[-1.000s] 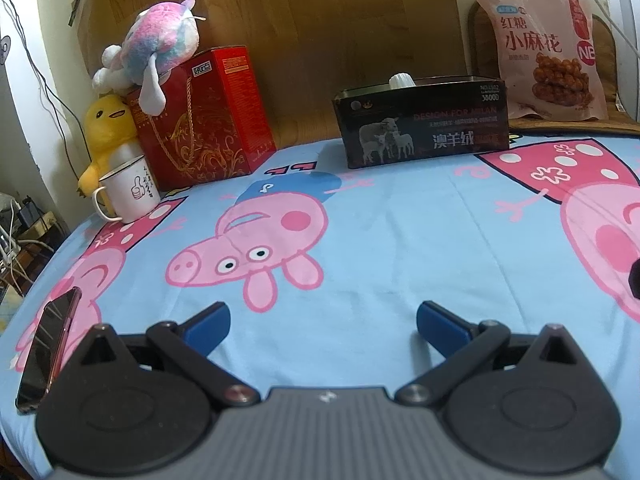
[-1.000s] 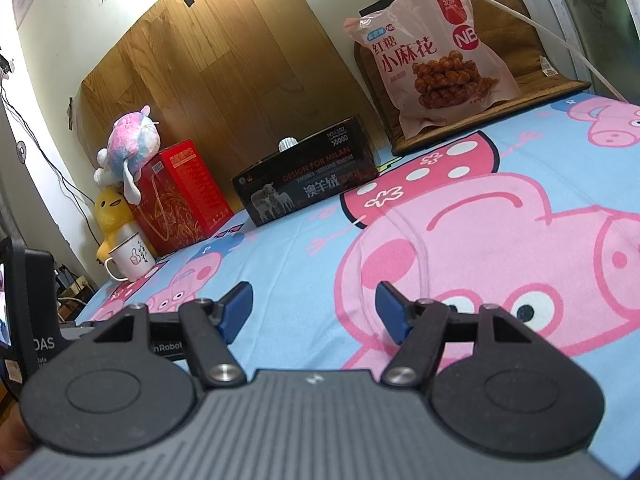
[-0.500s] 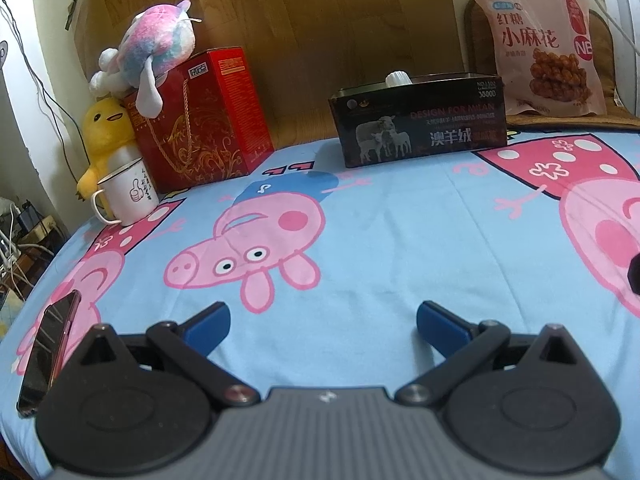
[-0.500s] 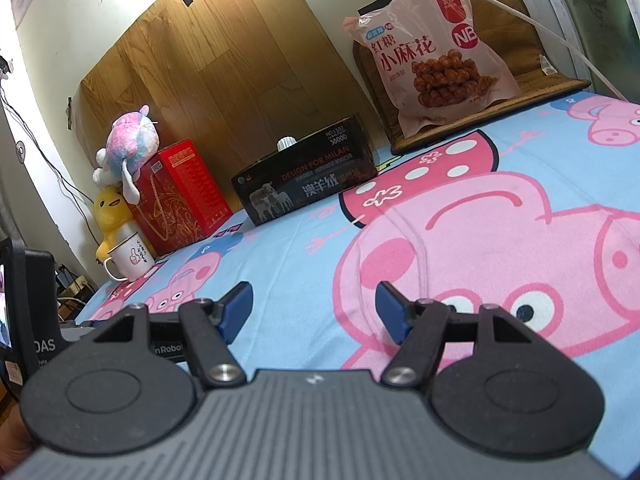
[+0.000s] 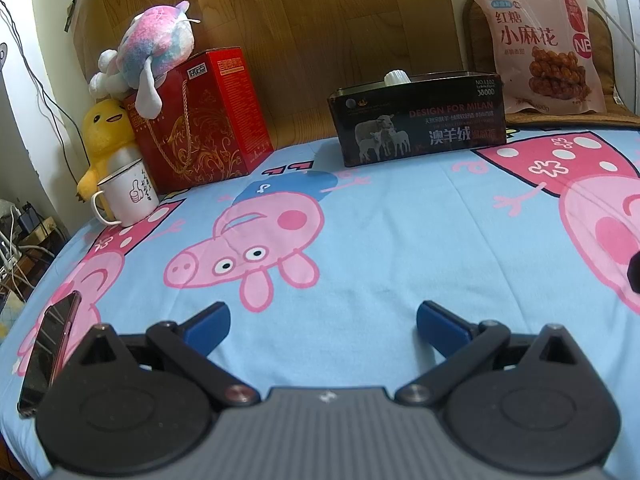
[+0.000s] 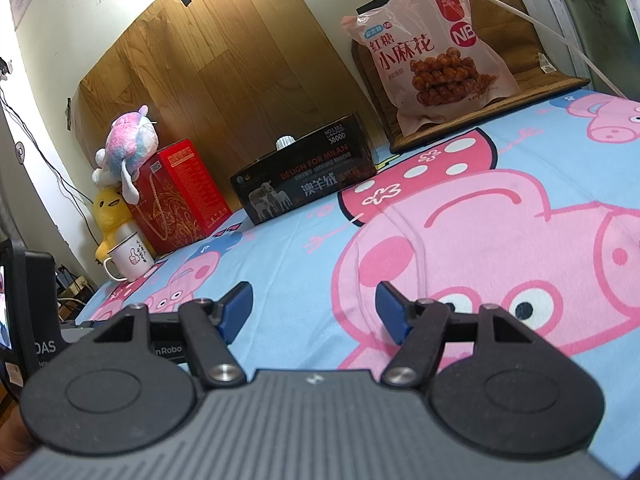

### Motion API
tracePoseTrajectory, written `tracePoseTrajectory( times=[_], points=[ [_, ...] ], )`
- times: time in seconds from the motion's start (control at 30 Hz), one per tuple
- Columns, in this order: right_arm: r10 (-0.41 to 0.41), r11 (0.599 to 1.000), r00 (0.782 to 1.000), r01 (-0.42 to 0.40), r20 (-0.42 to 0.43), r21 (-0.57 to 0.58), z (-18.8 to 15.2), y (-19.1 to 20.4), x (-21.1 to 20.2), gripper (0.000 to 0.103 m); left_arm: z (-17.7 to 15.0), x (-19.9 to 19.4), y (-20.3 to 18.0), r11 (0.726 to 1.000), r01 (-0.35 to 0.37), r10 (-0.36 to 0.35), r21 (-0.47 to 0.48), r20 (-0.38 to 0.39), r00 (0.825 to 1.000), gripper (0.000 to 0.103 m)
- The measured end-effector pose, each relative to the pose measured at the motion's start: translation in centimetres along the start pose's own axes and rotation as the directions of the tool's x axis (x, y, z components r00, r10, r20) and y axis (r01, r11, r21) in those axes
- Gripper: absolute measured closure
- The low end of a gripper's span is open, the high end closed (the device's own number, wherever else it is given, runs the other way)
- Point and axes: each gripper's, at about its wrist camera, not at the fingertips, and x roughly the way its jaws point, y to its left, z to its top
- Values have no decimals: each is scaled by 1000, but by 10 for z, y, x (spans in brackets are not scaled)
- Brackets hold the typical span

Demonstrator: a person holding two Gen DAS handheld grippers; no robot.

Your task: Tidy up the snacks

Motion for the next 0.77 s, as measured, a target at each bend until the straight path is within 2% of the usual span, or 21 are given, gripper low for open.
tracePoseTrajectory(
  times=[0.43, 0.77],
  points=[
    [-2, 1000, 1000, 2, -2, 2, -2, 0, 0, 33, 0, 1, 0, 1000, 7, -7, -5, -5, 1000, 0],
    [-6, 1000, 1000, 6, -1, -4, -4, -1, 2, 33, -1, -2, -1, 997, 73, -73, -4, -4, 997, 0]
  ],
)
